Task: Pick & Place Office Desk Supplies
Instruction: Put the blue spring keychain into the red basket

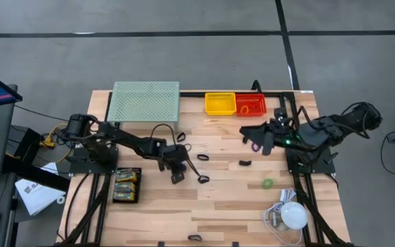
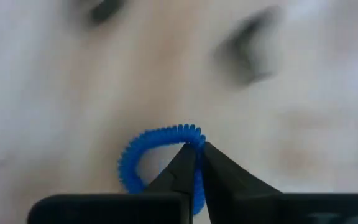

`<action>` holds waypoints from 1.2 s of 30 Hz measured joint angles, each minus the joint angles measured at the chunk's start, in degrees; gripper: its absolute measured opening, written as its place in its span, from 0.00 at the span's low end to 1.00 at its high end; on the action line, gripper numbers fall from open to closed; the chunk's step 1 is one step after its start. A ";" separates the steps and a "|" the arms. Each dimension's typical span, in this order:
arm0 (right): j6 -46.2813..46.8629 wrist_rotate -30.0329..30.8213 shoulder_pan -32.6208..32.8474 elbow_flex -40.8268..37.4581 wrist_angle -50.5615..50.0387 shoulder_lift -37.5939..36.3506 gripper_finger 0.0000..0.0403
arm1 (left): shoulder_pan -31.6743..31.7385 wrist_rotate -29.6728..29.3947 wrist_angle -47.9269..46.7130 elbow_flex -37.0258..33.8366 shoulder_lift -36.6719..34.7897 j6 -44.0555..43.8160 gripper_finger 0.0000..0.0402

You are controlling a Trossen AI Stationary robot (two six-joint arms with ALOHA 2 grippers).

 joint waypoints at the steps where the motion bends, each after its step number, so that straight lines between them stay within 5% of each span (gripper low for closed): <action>1: -0.45 0.26 0.58 0.00 0.05 0.27 0.26 | -0.12 3.70 4.36 0.02 -0.19 -0.54 0.01; 7: -6.16 2.35 5.48 0.01 1.31 2.82 0.26 | -1.95 17.07 31.66 0.08 -3.83 -9.67 0.01; 14: -12.04 2.71 9.19 0.00 7.83 8.01 0.26 | -3.39 18.33 57.35 1.62 -8.19 -19.11 0.01; 26: -18.88 1.30 7.14 -0.04 28.79 14.64 0.28 | -3.79 14.85 57.89 13.32 -10.09 -12.75 0.01; 36: -19.67 -6.20 4.63 -0.02 31.38 14.75 0.50 | -3.46 13.49 57.83 14.08 -10.07 -11.07 0.01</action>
